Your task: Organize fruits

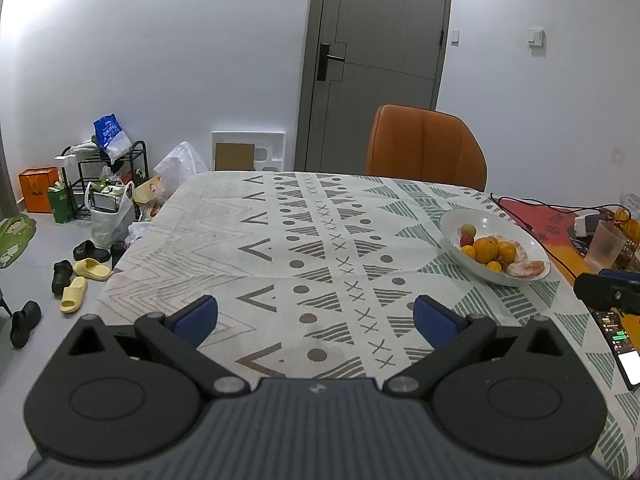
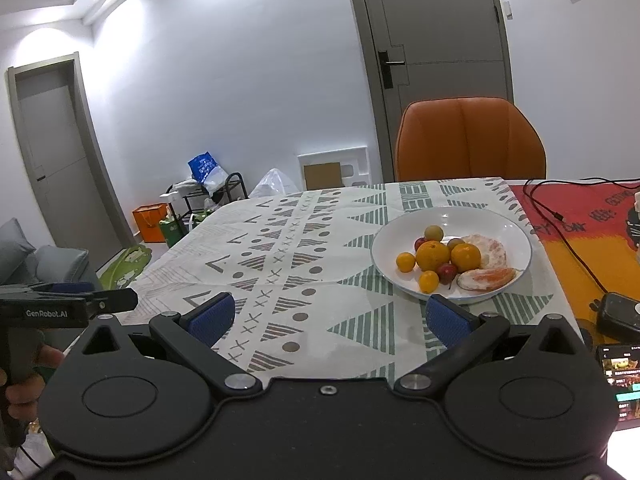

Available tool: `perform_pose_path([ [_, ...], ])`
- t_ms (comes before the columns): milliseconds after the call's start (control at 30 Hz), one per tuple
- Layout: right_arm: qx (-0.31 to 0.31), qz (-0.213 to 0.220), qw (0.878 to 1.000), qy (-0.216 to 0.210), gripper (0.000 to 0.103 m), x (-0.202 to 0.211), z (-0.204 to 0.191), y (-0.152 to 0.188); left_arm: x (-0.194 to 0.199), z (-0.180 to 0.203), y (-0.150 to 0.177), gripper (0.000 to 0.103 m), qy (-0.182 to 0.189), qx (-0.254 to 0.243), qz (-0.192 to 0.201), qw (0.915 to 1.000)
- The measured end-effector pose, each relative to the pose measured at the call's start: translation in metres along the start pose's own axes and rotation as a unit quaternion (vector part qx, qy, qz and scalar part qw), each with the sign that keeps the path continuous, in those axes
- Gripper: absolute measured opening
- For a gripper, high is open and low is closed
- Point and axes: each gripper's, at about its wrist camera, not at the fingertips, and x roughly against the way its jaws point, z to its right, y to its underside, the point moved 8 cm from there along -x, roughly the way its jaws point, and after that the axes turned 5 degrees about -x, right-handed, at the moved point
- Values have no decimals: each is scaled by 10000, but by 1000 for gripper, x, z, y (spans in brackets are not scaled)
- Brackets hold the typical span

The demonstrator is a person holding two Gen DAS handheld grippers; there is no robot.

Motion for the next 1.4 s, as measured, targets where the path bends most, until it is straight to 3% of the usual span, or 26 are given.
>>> perform_pose_path([
  [1400, 51, -7, 10000, 44, 103, -1, -2, 3, 0, -8, 3, 103, -85, 94, 7, 9999],
])
